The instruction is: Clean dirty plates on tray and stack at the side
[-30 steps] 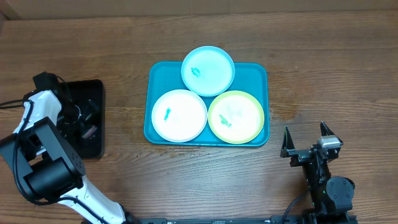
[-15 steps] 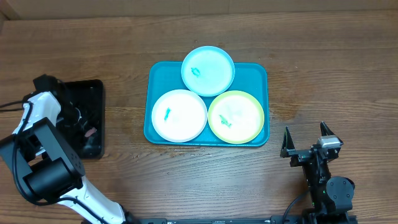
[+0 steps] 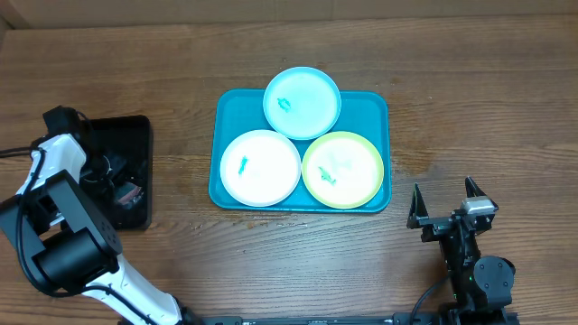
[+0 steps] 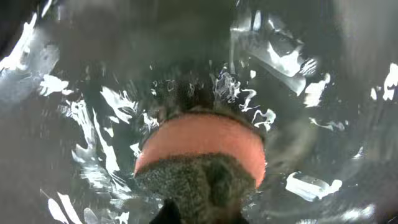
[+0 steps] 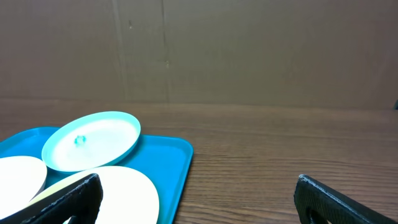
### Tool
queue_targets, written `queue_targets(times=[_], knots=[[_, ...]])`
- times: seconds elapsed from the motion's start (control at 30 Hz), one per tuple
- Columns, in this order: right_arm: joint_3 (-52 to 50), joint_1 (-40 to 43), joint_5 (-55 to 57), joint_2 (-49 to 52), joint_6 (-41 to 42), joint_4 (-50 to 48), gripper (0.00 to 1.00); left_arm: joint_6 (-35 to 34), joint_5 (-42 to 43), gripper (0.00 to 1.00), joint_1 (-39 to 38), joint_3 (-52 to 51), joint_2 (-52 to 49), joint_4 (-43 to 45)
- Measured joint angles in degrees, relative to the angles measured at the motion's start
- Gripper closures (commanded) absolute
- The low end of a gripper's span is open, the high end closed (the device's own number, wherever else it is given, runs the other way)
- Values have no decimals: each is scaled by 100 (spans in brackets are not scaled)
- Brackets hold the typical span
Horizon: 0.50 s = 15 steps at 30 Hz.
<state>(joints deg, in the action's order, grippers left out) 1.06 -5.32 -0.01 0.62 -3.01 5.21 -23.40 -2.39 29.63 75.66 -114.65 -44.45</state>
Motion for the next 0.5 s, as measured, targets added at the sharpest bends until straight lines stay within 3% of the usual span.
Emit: queue_targets(times=[0.2, 0.5], knots=[[0, 0, -2, 0, 2, -2, 0, 2, 26, 96, 0, 686, -247, -1427], [0, 0, 2, 0, 0, 0, 0, 2, 348, 96, 0, 3696, -348, -3766]])
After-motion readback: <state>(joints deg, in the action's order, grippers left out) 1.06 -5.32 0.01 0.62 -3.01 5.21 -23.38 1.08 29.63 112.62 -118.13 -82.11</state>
